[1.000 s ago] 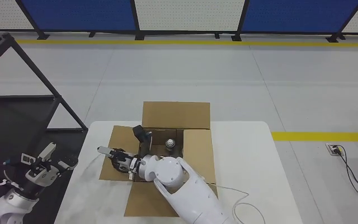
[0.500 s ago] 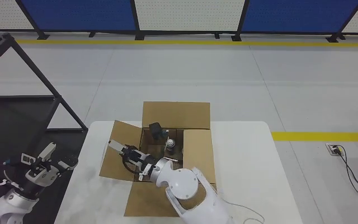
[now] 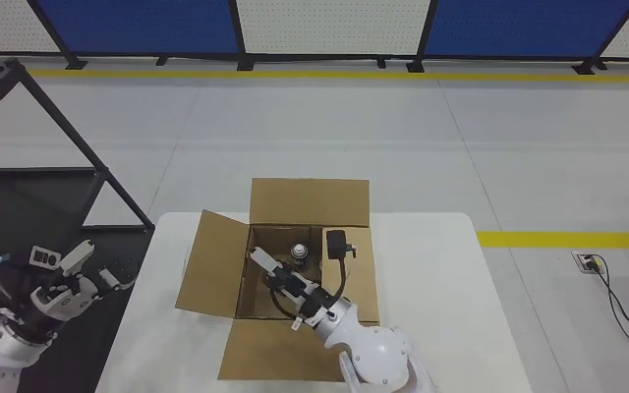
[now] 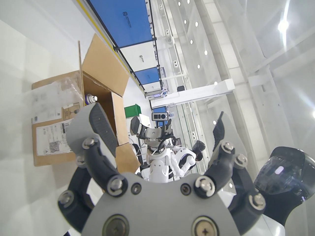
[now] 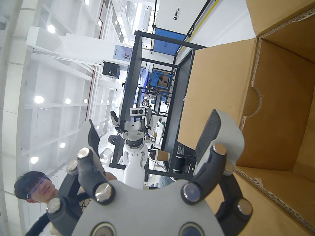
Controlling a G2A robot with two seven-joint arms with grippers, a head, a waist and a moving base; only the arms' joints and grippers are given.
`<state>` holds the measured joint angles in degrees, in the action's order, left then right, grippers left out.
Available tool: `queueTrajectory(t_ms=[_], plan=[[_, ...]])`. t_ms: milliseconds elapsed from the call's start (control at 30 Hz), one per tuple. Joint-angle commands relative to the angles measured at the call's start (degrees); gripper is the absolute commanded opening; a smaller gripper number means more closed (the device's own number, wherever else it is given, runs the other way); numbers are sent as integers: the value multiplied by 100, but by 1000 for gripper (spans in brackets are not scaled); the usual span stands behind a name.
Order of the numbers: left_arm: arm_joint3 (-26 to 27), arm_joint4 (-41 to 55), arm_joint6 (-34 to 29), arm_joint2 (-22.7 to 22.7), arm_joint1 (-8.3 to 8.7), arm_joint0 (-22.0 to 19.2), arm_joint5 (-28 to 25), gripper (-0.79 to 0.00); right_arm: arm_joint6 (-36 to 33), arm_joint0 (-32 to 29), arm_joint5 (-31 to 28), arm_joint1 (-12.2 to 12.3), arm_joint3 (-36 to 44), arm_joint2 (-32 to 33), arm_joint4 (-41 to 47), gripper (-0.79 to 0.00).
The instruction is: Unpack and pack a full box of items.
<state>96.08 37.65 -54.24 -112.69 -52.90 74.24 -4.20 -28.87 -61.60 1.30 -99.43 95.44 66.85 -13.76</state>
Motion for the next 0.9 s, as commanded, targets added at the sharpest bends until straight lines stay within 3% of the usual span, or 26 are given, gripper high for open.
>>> queueTrajectory(t_ms=[0,200,467,567,633,867], plan=[[98,-147,-62,95,20,-120,58,0,-65,-120,-58,38,163,82,-27,0],[449,-706,-356,581,75,-536,109,0,-28,-600,56,151,857,271,-330,0],[782,-1015,-205,1749,39,-1129,299,0,200,-1605,80,303,1923,588,-607,0],[867,-1260,-70,2211,16,-1314,508,0,452,-2045,37,347,2269,703,-624,0],[912,-1709,-45,2457,13,-1346,313,0,919,-2370,120,358,2440,769,-666,0],[912,-1709,-45,2457,13,-1346,313,0,919,-2370,120,358,2440,769,-666,0]])
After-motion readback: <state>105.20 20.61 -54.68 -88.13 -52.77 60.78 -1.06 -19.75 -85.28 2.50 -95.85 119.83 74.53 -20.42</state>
